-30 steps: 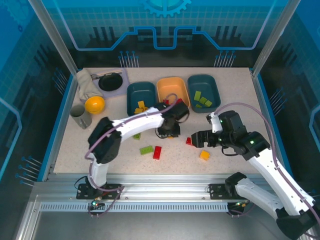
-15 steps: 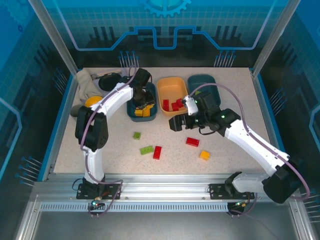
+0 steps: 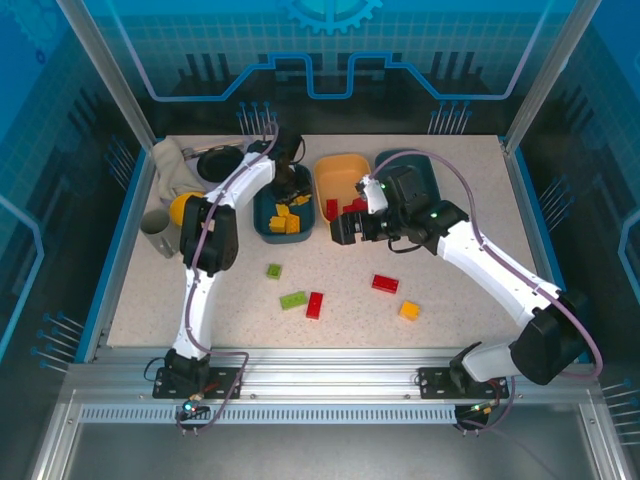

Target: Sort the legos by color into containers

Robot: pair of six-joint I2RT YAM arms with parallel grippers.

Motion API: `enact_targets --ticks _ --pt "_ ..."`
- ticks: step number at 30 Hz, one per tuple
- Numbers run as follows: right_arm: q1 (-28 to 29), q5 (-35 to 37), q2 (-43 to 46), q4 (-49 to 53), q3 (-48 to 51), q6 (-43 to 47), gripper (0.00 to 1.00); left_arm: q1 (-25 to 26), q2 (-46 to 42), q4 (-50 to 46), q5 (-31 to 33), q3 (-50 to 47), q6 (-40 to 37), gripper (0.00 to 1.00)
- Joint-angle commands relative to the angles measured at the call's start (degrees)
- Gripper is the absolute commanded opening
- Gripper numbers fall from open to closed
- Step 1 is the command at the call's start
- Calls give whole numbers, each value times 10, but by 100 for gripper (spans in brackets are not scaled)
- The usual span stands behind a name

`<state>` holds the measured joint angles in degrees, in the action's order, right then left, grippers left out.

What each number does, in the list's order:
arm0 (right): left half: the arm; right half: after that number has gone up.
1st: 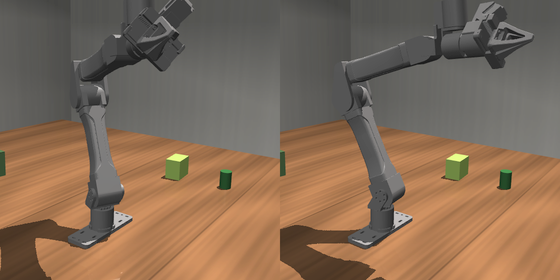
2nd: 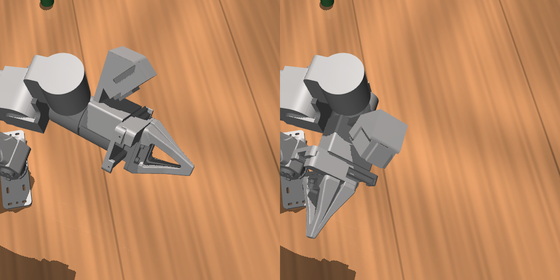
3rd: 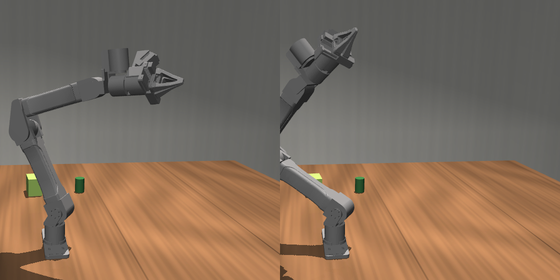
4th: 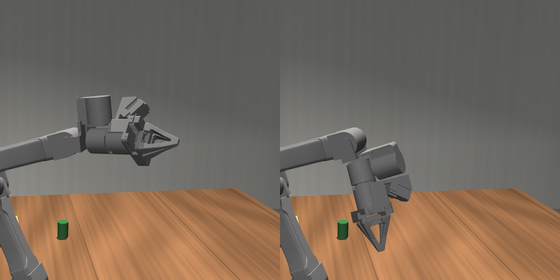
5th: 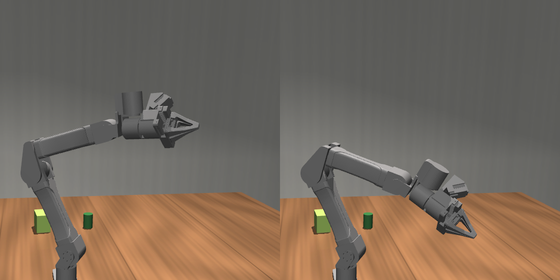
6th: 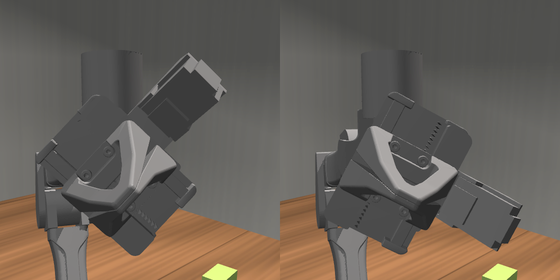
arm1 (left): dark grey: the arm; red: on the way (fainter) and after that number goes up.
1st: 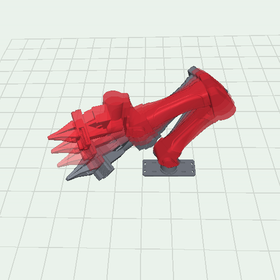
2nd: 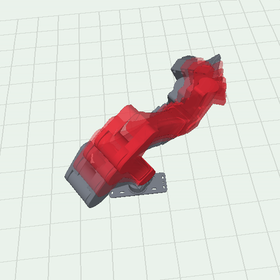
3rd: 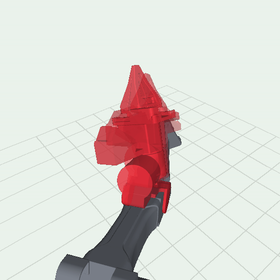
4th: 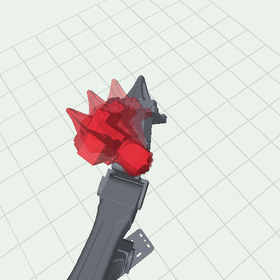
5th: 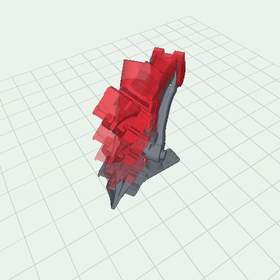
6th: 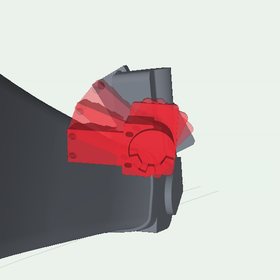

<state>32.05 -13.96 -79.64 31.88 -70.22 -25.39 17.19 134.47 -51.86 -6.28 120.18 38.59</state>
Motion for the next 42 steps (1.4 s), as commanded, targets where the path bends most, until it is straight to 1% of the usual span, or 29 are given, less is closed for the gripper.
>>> enact_targets --ticks 1,4,8,14,17,22,24,26,31,35,38,42 --pt "-8 0 -6 -5 -6 -8 93 -4 11 -35 7 12 -4 32" --pt "-8 6 -13 0 -6 -10 93 -4 18 -47 7 11 -4 39" --pt "-7 28 -24 21 -13 -7 93 -4 17 -53 9 4 -4 45" --pt "8 73 -36 61 -25 1 92 -2 -19 -47 9 -1 -3 52" --pt "28 100 -35 79 -28 4 91 -1 -50 -52 15 3 3 54" --pt "86 137 -48 124 -35 -9 89 14 -133 -50 24 -20 15 61" --pt "113 149 -64 150 -42 -21 88 26 -173 -38 23 -63 16 63" --pt "145 167 -83 182 -54 -34 88 39 -227 -22 25 -124 16 65" --pt "222 184 -139 252 -78 -88 89 58 -399 53 2 -365 43 69" --pt "271 181 -190 274 -86 -134 92 72 -532 73 -13 -517 41 72" --pt "291 177 -231 271 -101 -161 93 84 -615 68 -28 -601 35 73" --pt "298 168 -271 250 -120 -189 93 94 -722 46 -38 -687 40 73"
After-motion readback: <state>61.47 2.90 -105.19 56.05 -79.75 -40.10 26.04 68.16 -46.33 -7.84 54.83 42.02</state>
